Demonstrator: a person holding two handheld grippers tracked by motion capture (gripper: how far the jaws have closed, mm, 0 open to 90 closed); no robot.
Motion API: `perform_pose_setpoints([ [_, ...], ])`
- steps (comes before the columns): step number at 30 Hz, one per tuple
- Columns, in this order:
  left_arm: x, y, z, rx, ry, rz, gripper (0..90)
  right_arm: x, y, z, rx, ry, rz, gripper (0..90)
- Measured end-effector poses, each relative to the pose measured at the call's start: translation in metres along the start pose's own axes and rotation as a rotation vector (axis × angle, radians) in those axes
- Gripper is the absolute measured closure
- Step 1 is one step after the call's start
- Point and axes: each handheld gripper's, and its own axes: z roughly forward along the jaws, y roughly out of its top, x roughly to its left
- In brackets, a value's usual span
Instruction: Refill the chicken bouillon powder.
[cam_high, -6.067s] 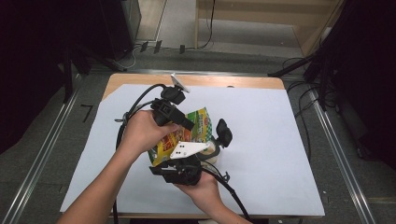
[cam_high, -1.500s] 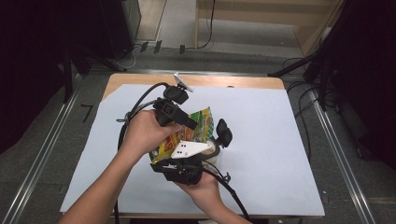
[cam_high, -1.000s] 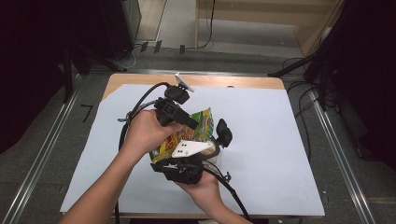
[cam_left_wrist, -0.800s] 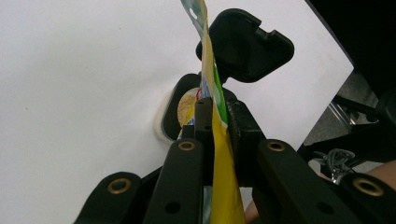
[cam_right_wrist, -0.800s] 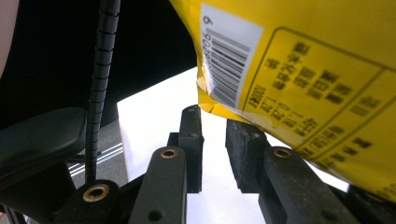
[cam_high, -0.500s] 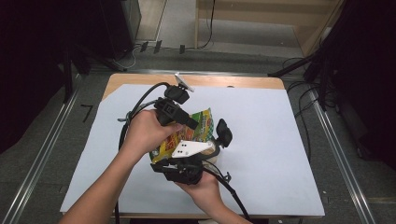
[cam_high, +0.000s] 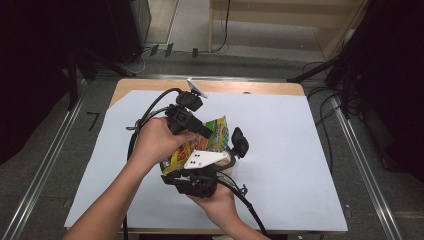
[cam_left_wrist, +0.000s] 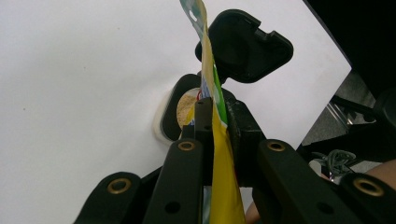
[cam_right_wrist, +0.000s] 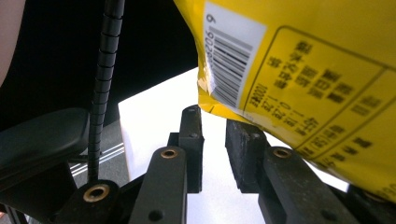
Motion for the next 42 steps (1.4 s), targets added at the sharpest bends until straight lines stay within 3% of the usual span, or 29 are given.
perform_pose_setpoints([
  [42,-0.0019,-0.0024,-0.0012,-0.007,-0.013,0.006,84.3,0.0031,0.0004,-0.0001,0.003,-0.004,-0.019,78.5],
])
